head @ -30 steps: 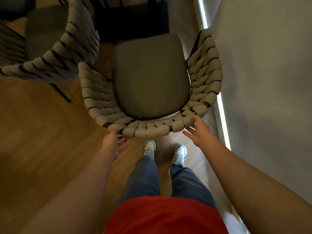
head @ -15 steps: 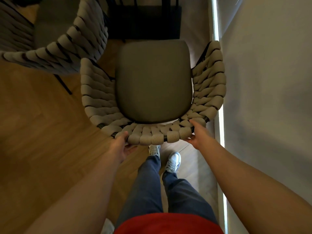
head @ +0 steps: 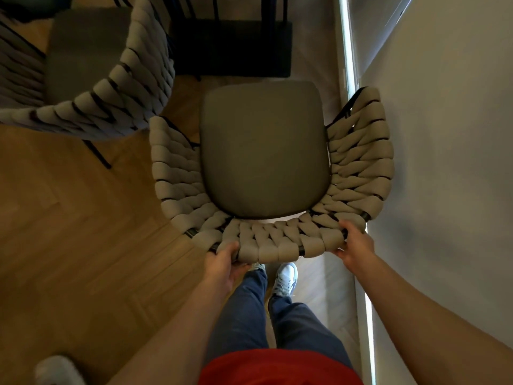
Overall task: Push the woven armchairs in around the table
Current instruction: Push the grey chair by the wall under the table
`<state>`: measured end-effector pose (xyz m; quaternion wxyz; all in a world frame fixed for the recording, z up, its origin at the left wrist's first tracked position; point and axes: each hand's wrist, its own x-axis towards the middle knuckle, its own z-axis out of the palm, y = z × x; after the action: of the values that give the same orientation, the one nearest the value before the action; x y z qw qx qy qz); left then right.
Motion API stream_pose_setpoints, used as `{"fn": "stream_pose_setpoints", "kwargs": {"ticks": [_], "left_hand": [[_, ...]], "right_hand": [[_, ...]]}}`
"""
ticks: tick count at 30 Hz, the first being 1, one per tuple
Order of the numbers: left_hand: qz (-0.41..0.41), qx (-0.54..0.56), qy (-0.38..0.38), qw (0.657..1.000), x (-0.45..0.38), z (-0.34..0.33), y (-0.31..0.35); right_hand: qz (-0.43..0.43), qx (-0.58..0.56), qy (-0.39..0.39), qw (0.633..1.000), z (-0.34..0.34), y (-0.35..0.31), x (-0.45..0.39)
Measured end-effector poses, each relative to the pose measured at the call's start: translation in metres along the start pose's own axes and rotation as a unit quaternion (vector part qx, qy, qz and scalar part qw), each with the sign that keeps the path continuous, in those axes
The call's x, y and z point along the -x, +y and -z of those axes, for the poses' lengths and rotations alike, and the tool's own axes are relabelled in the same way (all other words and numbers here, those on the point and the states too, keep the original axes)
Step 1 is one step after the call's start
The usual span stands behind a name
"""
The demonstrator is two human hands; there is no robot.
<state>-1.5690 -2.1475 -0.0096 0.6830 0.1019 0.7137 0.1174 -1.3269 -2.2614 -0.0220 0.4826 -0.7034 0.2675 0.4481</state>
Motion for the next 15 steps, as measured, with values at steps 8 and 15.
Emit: {"fn": "stream_pose_setpoints", "kwargs": {"ticks": [8, 15], "left_hand": [[0.013, -0.019, -0.026, 0.999, -0.016, -0.018, 0.027], [-0.019, -0.050, -0.034, 0.998, -0.034, -0.033, 0.076]], "right_hand": [[-0.004, -0.003, 0.014, 1.000, -0.007, -0.021, -0.012], [0.008, -0.016, 0.022, 1.000, -0.051, -0.046, -0.024]]}}
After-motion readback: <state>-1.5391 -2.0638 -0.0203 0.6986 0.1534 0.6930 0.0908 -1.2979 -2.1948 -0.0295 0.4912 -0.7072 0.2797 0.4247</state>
